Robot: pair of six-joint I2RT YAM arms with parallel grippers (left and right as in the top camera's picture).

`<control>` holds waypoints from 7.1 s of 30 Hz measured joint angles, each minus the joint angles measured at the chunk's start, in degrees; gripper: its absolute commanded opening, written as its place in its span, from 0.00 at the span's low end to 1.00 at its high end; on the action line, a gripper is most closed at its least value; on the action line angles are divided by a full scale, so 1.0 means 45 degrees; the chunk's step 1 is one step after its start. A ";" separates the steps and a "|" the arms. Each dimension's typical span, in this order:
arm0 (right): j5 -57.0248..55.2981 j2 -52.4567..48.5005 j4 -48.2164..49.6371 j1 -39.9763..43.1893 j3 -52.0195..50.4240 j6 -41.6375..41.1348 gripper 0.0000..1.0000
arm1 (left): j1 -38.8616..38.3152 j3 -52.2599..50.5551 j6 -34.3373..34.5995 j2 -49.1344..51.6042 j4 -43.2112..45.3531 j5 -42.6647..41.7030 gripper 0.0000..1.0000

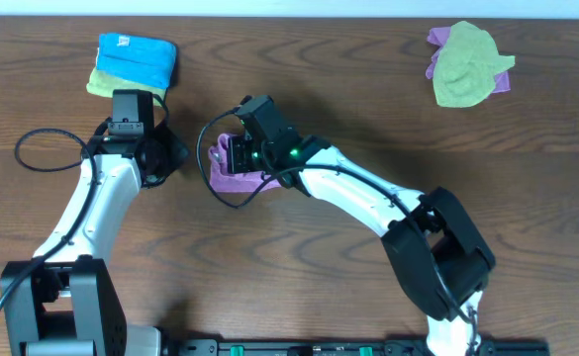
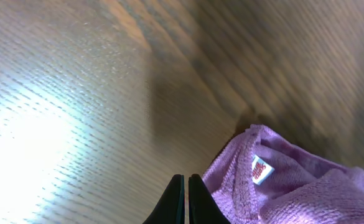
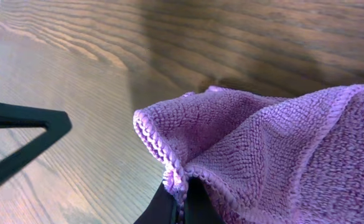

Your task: Fold the cloth

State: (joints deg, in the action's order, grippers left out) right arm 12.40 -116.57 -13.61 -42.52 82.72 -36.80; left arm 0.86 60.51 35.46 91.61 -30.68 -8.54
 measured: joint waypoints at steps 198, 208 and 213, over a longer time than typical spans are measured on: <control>-0.2424 1.9181 -0.7203 0.8733 -1.2182 0.4911 0.99 | 0.2084 0.9330 0.0403 0.7723 0.5819 -0.1807 0.06; -0.2424 1.9181 -0.7203 0.8733 -1.2182 0.4911 0.99 | 0.2832 0.9389 0.0350 0.7888 0.5236 -0.1817 0.06; -0.2424 1.9181 -0.7203 0.8733 -1.2182 0.4911 0.99 | 0.2851 0.9408 0.0340 0.8461 0.5095 -0.1870 0.06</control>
State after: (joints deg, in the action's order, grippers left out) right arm 1.50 -30.26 -46.02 -3.22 27.90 -14.70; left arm 13.69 102.85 36.99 129.69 -7.75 -16.95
